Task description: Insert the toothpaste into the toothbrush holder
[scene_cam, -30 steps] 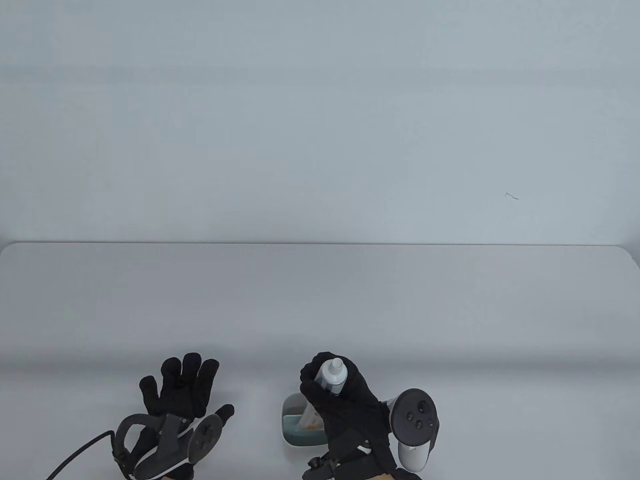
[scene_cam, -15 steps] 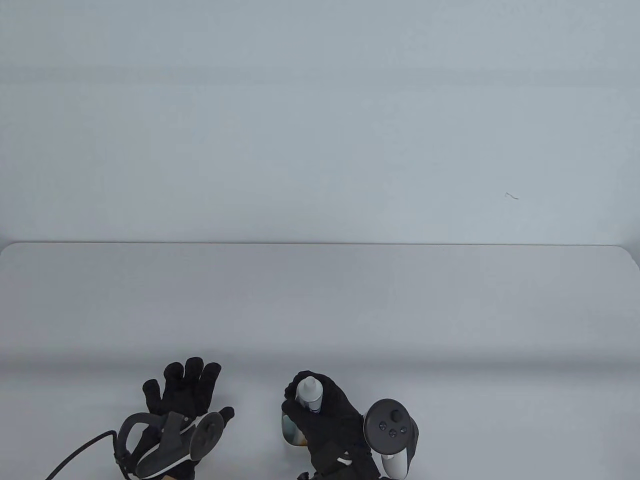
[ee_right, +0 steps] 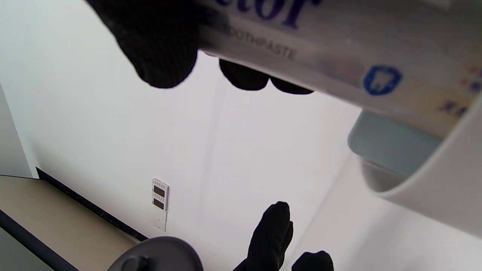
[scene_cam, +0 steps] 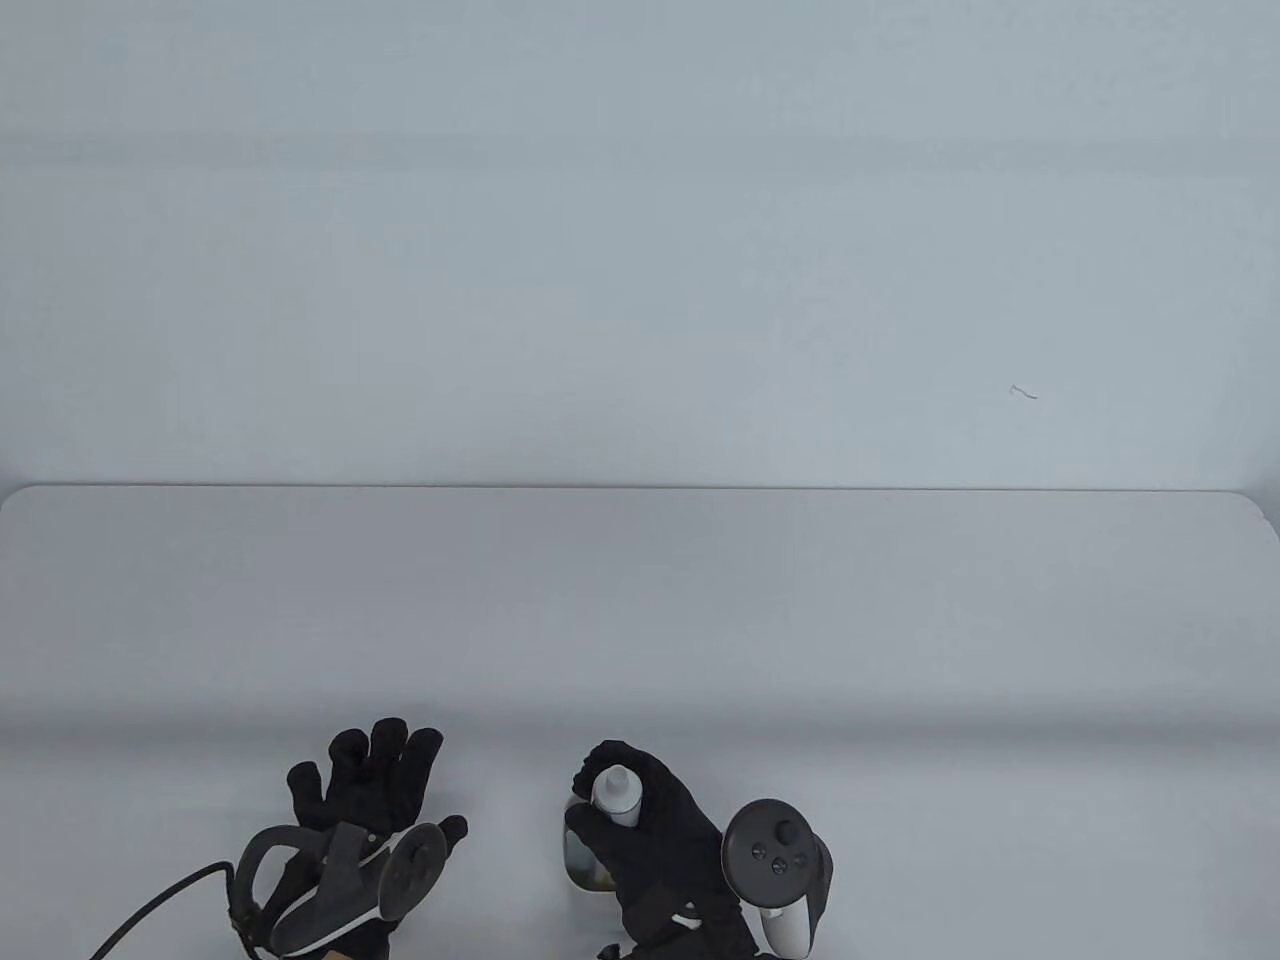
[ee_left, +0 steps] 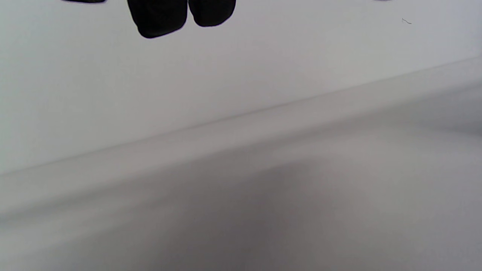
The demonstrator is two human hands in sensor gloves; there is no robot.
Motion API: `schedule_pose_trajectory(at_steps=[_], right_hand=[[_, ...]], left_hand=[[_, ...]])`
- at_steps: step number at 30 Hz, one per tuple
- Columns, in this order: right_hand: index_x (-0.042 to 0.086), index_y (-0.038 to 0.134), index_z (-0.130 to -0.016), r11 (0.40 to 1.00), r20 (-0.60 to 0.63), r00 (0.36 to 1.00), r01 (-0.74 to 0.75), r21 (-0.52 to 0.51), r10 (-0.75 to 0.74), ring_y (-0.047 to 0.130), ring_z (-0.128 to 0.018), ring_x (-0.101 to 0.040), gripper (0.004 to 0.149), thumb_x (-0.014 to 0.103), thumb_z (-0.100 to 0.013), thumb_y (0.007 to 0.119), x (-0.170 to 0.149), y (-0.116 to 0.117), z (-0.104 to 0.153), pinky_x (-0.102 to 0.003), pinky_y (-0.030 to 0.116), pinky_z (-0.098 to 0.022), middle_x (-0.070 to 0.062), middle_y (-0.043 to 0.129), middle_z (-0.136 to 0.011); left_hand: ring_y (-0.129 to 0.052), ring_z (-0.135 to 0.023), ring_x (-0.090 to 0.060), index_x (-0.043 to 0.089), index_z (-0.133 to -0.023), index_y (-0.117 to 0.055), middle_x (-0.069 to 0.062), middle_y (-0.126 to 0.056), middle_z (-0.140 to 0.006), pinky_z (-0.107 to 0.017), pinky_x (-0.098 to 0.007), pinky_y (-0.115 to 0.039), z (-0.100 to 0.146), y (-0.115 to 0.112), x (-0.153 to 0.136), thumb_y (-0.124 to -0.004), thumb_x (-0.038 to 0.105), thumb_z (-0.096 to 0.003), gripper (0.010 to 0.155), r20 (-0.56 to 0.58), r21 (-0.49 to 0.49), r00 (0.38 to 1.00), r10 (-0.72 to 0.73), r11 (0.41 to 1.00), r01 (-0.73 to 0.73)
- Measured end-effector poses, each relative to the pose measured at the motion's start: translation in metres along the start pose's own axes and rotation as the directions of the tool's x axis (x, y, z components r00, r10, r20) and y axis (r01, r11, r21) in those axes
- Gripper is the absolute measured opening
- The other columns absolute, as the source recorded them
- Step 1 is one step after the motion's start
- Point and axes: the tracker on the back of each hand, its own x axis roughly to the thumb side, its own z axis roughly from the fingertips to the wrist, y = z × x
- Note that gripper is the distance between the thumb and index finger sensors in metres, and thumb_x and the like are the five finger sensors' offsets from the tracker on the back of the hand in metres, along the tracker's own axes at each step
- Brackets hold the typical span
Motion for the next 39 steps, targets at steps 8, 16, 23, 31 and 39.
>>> schedule_pose_trajectory(at_steps=[8, 16, 23, 31, 39], right_hand=[[0.019, 0.050, -0.104, 1.000, -0.003, 1.000, -0.029, -0.006, 0.029, 0.068, -0.096, -0.040, 0.072, 0.044, -0.045, 0.083, -0.001, -0.001, 0.000, -0.062, 0.052, -0.069, -0.009, 0.064, -0.105], [0.020, 0.051, -0.104, 0.997, -0.006, 0.997, -0.074, -0.007, 0.074, 0.070, -0.095, -0.039, 0.062, 0.040, -0.053, 0.081, -0.002, -0.002, 0.000, -0.062, 0.051, -0.069, -0.007, 0.067, -0.104], [0.021, 0.048, -0.106, 0.995, 0.022, 0.995, -0.096, -0.008, 0.096, 0.071, -0.095, -0.036, 0.063, 0.041, -0.055, 0.080, 0.000, -0.004, 0.000, -0.063, 0.050, -0.070, -0.003, 0.069, -0.104], [0.020, 0.043, -0.109, 0.992, 0.043, 0.991, -0.130, 0.000, 0.130, 0.071, -0.098, -0.037, 0.069, 0.044, -0.055, 0.079, 0.005, -0.005, 0.000, -0.065, 0.048, -0.070, -0.005, 0.065, -0.110], [0.021, 0.039, -0.112, 0.986, 0.076, 0.983, -0.166, -0.013, 0.167, 0.070, -0.100, -0.039, 0.074, 0.050, -0.055, 0.078, 0.019, -0.016, -0.002, -0.067, 0.045, -0.070, -0.008, 0.062, -0.114]], left_hand=[[-0.056, -0.107, -0.058, 0.014, -0.115, -0.020, -0.024, -0.042, -0.123, -0.064, -0.078, -0.050, 0.000, -0.001, 0.000, -0.046, 0.063, -0.0577, 0.080, 0.003, -0.009, 1.000, 0.004, 1.000, -0.004], [-0.056, -0.107, -0.058, 0.014, -0.115, -0.020, -0.024, -0.042, -0.123, -0.065, -0.077, -0.050, 0.000, -0.001, 0.001, -0.047, 0.063, -0.0577, 0.080, 0.008, -0.016, 1.000, 0.004, 1.000, -0.004], [-0.056, -0.107, -0.058, 0.014, -0.115, -0.020, -0.024, -0.042, -0.123, -0.065, -0.077, -0.050, 0.000, -0.003, 0.001, -0.047, 0.062, -0.0578, 0.079, 0.007, -0.030, 1.000, 0.010, 1.000, -0.010], [-0.056, -0.107, -0.058, 0.014, -0.115, -0.020, -0.024, -0.042, -0.123, -0.065, -0.077, -0.050, 0.000, -0.003, 0.001, -0.047, 0.062, -0.0577, 0.079, 0.013, -0.034, 1.000, 0.007, 0.999, -0.006], [-0.057, -0.107, -0.058, 0.015, -0.115, -0.020, -0.024, -0.043, -0.123, -0.065, -0.077, -0.051, -0.001, -0.003, 0.002, -0.047, 0.062, -0.0578, 0.079, 0.019, -0.029, 1.000, 0.015, 0.999, -0.014]])
